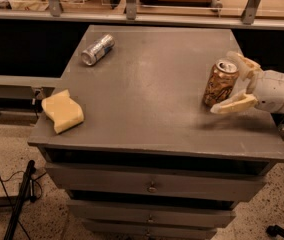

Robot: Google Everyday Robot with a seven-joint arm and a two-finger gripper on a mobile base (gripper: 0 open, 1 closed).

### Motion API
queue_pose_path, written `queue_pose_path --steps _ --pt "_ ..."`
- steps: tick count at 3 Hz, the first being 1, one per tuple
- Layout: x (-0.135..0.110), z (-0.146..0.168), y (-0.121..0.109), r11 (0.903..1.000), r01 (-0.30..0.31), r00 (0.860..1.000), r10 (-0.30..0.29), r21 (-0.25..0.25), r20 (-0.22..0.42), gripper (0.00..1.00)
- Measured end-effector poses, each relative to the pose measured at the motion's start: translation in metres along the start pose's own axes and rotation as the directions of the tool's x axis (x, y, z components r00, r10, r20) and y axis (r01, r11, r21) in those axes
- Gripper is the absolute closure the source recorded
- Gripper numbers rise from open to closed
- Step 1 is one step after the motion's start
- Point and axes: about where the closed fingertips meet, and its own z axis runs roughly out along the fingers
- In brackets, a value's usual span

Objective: Knock orange can over

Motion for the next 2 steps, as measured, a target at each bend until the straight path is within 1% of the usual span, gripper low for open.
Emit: queue_pose_path --steps 1,2 --pt "0.0024 -0.0005 0.0 0.9992 -0.038 0.999 0.038 0.009 -0.029 0.0" --pt "0.0054 -0.0055 0.0001 0.9932 -0.11 0.992 0.112 0.038 -0.058 0.0"
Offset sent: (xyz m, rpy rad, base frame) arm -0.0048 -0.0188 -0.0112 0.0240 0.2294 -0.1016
